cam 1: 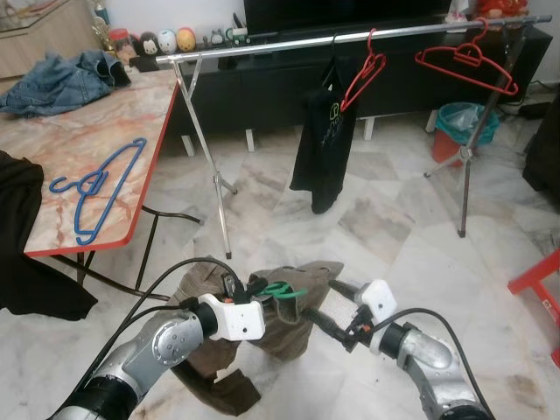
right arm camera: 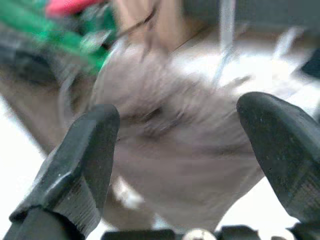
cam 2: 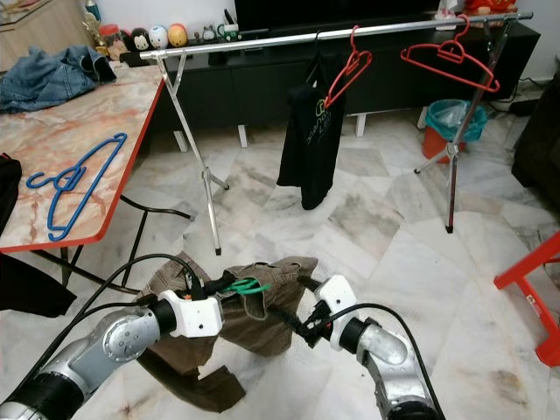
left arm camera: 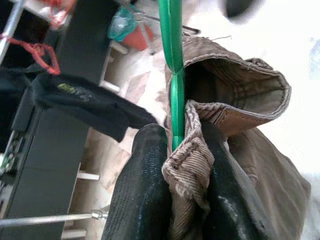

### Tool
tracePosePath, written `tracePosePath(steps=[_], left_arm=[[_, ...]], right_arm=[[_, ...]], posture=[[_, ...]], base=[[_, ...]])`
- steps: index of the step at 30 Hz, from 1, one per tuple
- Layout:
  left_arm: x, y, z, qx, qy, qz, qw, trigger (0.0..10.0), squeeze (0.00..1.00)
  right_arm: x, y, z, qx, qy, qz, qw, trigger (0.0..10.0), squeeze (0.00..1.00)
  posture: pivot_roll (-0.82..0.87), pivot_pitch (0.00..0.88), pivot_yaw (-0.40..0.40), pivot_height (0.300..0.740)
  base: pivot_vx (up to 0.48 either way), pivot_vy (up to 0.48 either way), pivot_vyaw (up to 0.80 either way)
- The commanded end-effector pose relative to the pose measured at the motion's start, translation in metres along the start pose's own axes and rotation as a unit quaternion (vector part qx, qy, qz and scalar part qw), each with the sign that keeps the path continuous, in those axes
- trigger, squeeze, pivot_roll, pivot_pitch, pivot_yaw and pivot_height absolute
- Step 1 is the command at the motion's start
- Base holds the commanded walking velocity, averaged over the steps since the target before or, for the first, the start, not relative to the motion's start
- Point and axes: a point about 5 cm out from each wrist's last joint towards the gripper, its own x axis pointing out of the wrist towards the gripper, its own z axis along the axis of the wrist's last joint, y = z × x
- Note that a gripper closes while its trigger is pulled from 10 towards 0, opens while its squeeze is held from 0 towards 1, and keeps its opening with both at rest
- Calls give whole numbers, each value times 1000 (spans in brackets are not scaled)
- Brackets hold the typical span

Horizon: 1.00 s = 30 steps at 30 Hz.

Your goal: Hang hanger

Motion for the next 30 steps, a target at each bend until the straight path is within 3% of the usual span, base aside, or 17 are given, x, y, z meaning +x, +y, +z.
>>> tracePosePath(steps=[1,3,11,13,30], left_arm=[[0,21,5,-31,-13,59,998,10000,0],[0,26,8,-84,-20,90,992,10000,0],[0,27,17,-159,-38,125,979,10000,0],[0,30,22,-191,-46,141,970,10000,0],[6,37,35,-202,-61,133,968,10000,0]], right_arm=[[-3,-4,21,-9,-56,-24,998,10000,0],[-14,4,29,-22,-76,-23,997,10000,0],[-37,26,36,-30,-87,-29,995,10000,0],[-45,34,43,-27,-86,-29,995,10000,0],[-48,54,81,-34,-110,-32,993,10000,0]], posture=[[-6,35,73,740],[-14,35,77,740],[-29,33,83,740],[-24,31,80,740],[-15,0,73,740]], base=[[0,0,0],[0,0,0],[0,0,0],[0,0,0],[0,0,0]])
